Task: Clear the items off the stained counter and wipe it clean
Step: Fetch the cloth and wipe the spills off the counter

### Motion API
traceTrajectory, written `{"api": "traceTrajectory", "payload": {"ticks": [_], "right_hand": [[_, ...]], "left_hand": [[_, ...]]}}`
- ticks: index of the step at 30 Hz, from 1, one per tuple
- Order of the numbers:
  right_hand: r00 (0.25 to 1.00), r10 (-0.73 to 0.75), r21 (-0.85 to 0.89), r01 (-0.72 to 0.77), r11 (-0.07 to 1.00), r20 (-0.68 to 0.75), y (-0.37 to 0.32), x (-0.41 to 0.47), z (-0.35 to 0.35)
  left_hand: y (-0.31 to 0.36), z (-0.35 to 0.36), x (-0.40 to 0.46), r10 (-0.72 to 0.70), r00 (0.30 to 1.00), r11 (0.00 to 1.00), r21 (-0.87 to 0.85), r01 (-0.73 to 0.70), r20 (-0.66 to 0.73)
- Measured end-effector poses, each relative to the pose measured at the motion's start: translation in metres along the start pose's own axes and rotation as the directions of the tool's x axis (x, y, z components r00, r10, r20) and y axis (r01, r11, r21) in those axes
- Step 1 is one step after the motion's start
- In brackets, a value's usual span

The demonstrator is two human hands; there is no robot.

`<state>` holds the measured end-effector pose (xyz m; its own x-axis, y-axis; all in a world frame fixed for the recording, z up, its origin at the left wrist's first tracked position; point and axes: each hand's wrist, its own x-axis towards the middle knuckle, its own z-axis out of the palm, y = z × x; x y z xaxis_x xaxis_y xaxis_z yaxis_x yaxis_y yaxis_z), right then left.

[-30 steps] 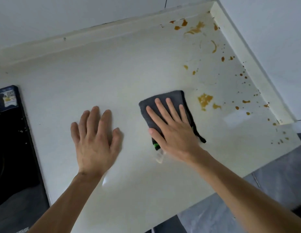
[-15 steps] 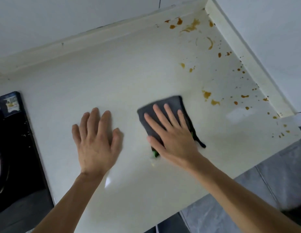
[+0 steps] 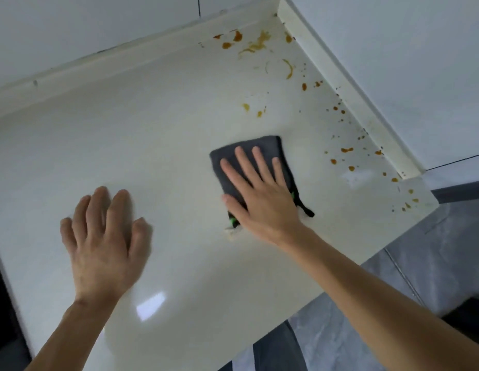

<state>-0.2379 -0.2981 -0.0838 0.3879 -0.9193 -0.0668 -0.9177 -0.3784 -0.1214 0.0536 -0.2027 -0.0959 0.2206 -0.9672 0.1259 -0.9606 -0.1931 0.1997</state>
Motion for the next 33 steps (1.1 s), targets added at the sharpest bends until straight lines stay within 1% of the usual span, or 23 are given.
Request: {"api": "traceTrajectory", "payload": {"ticks": [1, 2, 3, 4, 6, 8, 10, 12, 13, 14, 16, 17, 18, 19, 21, 23, 26, 27, 28, 30, 31, 32, 33], "right_hand": [[0.997, -0.083, 0.001, 0.083, 0.997, 0.004, 0.008, -0.014, 0.002], [0.992, -0.128, -0.005, 0.128, 0.992, 0.012, 0.021, -0.027, 0.002], [0.991, -0.135, -0.012, 0.135, 0.991, 0.024, 0.037, -0.039, 0.002], [0.993, -0.112, -0.02, 0.113, 0.993, 0.04, 0.055, -0.047, -0.001], [0.997, -0.02, -0.04, 0.023, 0.999, 0.075, 0.088, -0.048, -0.009], [0.994, 0.073, -0.041, -0.069, 0.997, 0.085, 0.105, -0.023, -0.017], [0.988, 0.136, -0.018, -0.135, 0.991, 0.071, 0.098, 0.019, -0.02], [0.987, 0.151, -0.005, -0.151, 0.989, 0.059, 0.074, 0.054, -0.017], [0.992, 0.12, -0.005, -0.12, 0.993, 0.045, 0.061, 0.061, -0.015], [0.998, 0.057, 0.0, -0.057, 0.998, 0.035, 0.052, 0.059, -0.012], [0.991, -0.134, 0.004, 0.134, 0.991, 0.02, 0.054, 0.038, -0.008], [0.979, -0.204, 0.012, 0.204, 0.979, 0.017, 0.063, 0.026, -0.007], [0.971, -0.24, 0.021, 0.239, 0.971, 0.022, 0.075, 0.019, -0.008], [0.97, -0.241, 0.021, 0.24, 0.971, 0.025, 0.088, 0.018, -0.009], [0.984, -0.172, 0.001, 0.172, 0.985, 0.038, 0.106, 0.035, -0.014], [0.996, -0.084, -0.014, 0.085, 0.996, 0.034, 0.108, 0.074, -0.019], [0.999, 0.04, 0.02, -0.04, 0.999, 0.028, 0.077, 0.136, -0.02], [0.998, 0.057, 0.025, -0.058, 0.998, 0.028, 0.063, 0.146, -0.019], [0.999, 0.037, 0.023, -0.038, 0.999, 0.027, 0.052, 0.148, -0.017], [0.992, -0.119, 0.008, 0.119, 0.993, 0.026, 0.047, 0.13, -0.015], [0.978, -0.207, 0.009, 0.207, 0.978, 0.02, 0.056, 0.116, -0.014], [0.965, -0.263, 0.01, 0.263, 0.965, 0.021, 0.069, 0.105, -0.015], [0.959, -0.282, 0.002, 0.282, 0.959, 0.028, 0.084, 0.1, -0.017]], "left_hand": [[0.004, -0.003, 0.001, -0.03, 0.999, 0.999, -0.022, 0.031, 0.025], [0.011, -0.006, 0.002, -0.066, 0.997, 0.997, -0.047, 0.069, 0.051], [0.019, -0.008, 0.004, -0.089, 0.994, 0.994, -0.065, 0.093, 0.07], [0.031, -0.01, 0.006, -0.084, 0.993, 0.993, -0.072, 0.09, 0.085], [0.063, -0.009, 0.012, -0.016, 0.991, 0.997, -0.073, 0.026, 0.132], [0.101, -0.001, 0.023, 0.063, 0.98, 0.996, -0.071, -0.05, 0.187], [0.134, 0.01, 0.039, 0.12, 0.972, 0.992, -0.058, -0.111, 0.202], [0.151, 0.02, 0.056, 0.14, 0.975, 0.99, -0.023, -0.138, 0.175], [0.153, 0.024, 0.063, 0.133, 0.978, 0.991, 0.005, -0.136, 0.161], [0.153, 0.027, 0.067, 0.117, 0.981, 0.992, 0.034, -0.123, 0.154], [0.15, 0.033, 0.068, 0.087, 0.986, 0.993, 0.066, -0.097, 0.139], [0.149, 0.035, 0.066, 0.078, 0.988, 0.993, 0.073, -0.088, 0.131], [0.149, 0.036, 0.065, 0.073, 0.989, 0.993, 0.078, -0.084, 0.125], [0.15, 0.037, 0.065, 0.07, 0.99, 0.993, 0.083, -0.08, 0.122], [0.152, 0.037, 0.064, 0.059, 0.991, 0.995, 0.078, -0.068, 0.117], [0.153, 0.036, 0.064, 0.052, 0.993, 0.996, 0.062, -0.059, 0.107], [0.152, 0.036, 0.065, 0.041, 0.994, 0.999, 0.026, -0.044, 0.103], [0.152, 0.037, 0.065, 0.031, 0.994, 0.999, 0.014, -0.032, 0.105], [0.151, 0.037, 0.063, 0.02, 0.994, 1.0, 0.0, -0.02, 0.108], [0.148, 0.038, 0.062, 0.009, 0.995, 1.0, -0.014, -0.008, 0.096], [0.148, 0.039, 0.063, 0.013, 0.997, 1.0, -0.006, -0.013, 0.082], [0.147, 0.039, 0.063, 0.019, 0.998, 1.0, 0.007, -0.02, 0.067], [0.148, 0.04, 0.064, 0.022, 0.998, 1.0, 0.018, -0.023, 0.057]]}}
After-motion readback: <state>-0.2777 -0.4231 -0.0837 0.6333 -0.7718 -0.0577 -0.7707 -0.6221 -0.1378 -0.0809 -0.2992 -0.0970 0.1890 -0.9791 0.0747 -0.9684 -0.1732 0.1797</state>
